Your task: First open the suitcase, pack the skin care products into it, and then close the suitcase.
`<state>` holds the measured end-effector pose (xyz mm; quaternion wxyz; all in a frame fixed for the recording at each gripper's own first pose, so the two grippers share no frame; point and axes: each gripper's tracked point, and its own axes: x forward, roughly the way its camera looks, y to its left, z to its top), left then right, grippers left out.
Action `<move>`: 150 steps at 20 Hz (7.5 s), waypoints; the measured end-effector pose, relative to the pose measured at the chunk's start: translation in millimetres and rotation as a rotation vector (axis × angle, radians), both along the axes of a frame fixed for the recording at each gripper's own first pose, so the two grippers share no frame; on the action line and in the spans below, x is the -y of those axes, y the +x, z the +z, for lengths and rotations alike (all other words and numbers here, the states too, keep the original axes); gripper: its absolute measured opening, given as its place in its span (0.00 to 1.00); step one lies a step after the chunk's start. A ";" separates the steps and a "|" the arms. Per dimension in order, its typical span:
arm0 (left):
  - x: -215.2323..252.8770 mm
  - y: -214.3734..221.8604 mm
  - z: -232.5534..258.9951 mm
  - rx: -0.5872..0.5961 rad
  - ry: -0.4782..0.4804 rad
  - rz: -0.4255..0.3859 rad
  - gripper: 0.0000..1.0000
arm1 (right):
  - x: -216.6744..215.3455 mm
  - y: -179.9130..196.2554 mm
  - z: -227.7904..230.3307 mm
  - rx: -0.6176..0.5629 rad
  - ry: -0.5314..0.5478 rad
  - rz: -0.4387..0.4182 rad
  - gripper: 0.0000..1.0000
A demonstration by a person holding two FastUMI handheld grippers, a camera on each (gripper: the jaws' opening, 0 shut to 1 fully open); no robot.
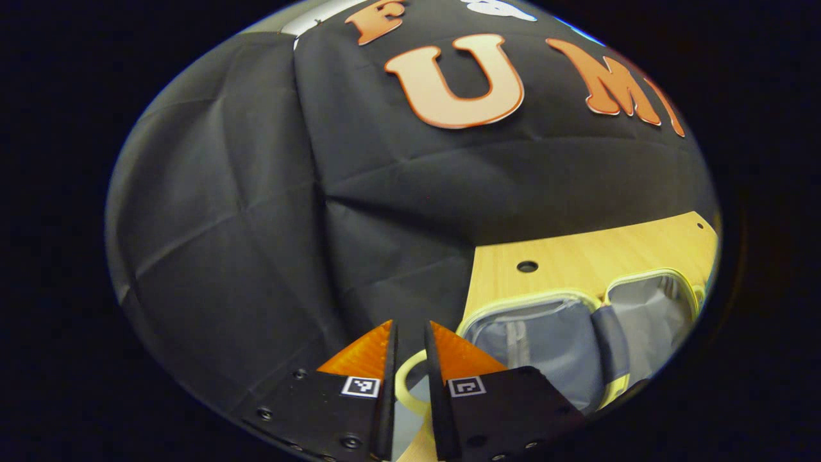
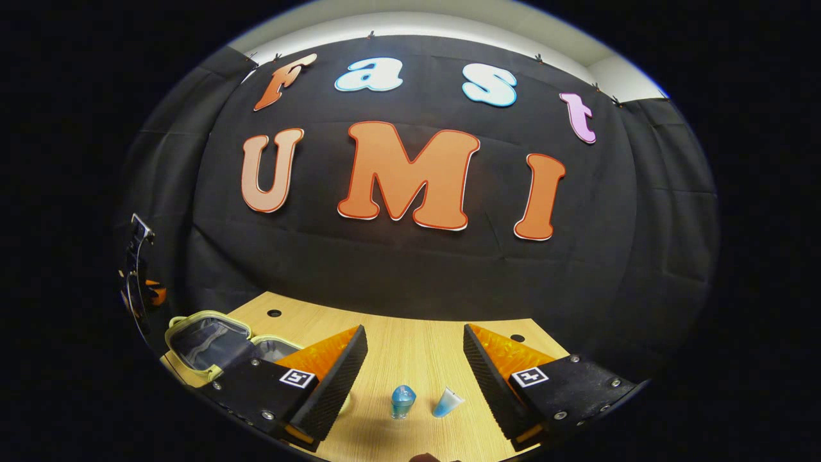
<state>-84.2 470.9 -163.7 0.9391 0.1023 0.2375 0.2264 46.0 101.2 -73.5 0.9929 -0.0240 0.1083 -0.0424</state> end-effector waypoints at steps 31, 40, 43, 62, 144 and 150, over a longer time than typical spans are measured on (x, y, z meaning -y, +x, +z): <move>490.7 39.2 30.4 0.162 -0.191 -0.543 0.98 | 83.0 -20.9 -121.1 -0.150 0.057 0.156 0.96; 562.2 41.4 -59.5 0.065 -0.274 -0.523 0.98 | 85.0 -11.9 -173.9 -0.223 0.025 0.250 0.96; 577.8 47.5 -89.8 0.024 -0.294 -0.538 0.99 | 86.2 -7.0 -183.5 -0.228 0.021 0.259 0.96; 614.8 97.5 -164.6 -0.069 -0.420 -0.618 0.43 | 92.9 19.0 -271.1 -0.362 0.072 0.301 0.95; 307.8 5.8 -174.5 -0.740 -0.496 -0.276 0.43 | -196.5 20.5 -207.5 -0.607 0.360 0.657 0.33; 299.5 12.1 -187.3 -0.716 -0.496 -0.195 0.44 | -201.5 21.6 -228.7 -0.669 0.401 0.662 0.33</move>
